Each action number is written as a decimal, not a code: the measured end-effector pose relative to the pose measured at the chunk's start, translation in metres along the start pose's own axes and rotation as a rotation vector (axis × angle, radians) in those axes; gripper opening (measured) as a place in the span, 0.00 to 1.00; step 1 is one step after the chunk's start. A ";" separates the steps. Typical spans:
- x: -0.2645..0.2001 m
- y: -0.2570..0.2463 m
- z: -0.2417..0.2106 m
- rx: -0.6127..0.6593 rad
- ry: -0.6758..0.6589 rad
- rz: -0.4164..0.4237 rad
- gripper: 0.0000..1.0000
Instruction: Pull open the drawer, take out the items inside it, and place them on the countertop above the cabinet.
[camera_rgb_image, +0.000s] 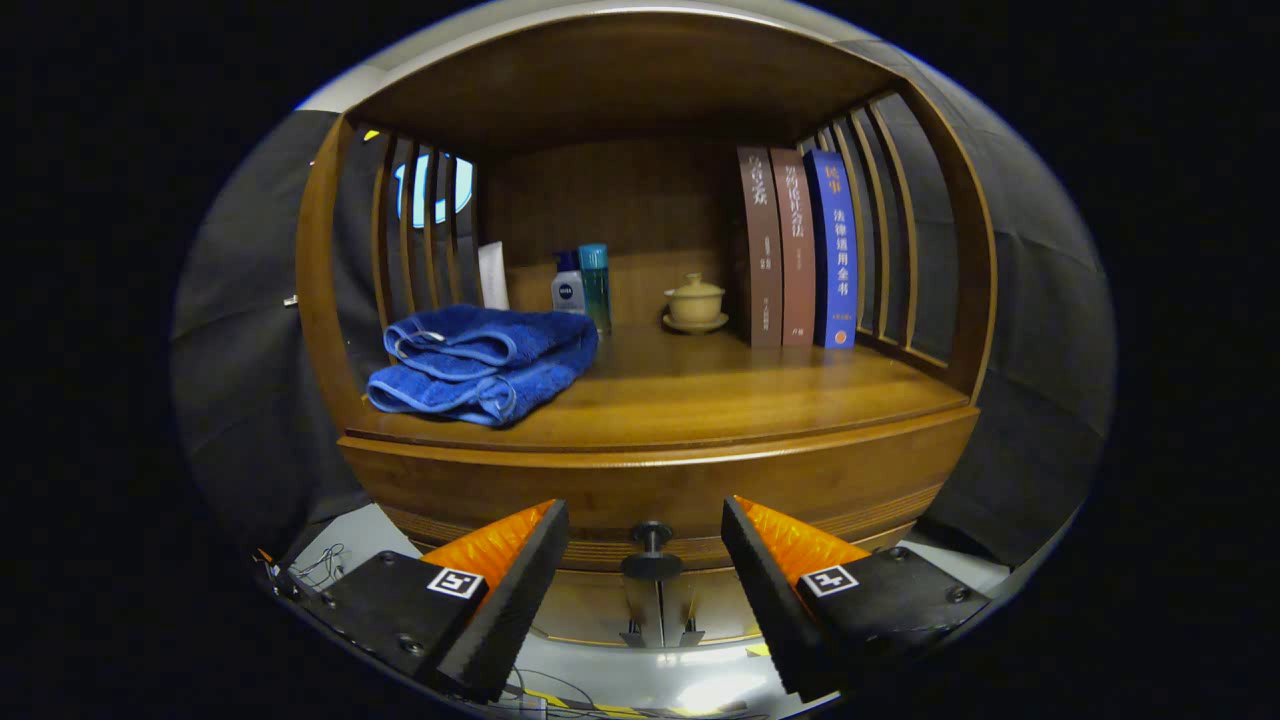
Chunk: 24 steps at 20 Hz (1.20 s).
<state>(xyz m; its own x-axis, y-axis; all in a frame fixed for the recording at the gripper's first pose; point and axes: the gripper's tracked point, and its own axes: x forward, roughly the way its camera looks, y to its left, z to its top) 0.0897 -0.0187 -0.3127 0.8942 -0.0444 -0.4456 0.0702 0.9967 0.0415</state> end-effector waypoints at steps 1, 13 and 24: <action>0.006 -0.001 -0.007 0.001 0.017 0.001 0.99; 0.038 -0.006 -0.044 -0.033 0.138 -0.021 0.45; 0.029 -0.007 -0.048 -0.033 0.139 -0.020 0.37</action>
<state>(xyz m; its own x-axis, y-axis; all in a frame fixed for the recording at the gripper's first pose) 0.0941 -0.0234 -0.3688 0.8227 -0.0562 -0.5657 0.0706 0.9975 0.0035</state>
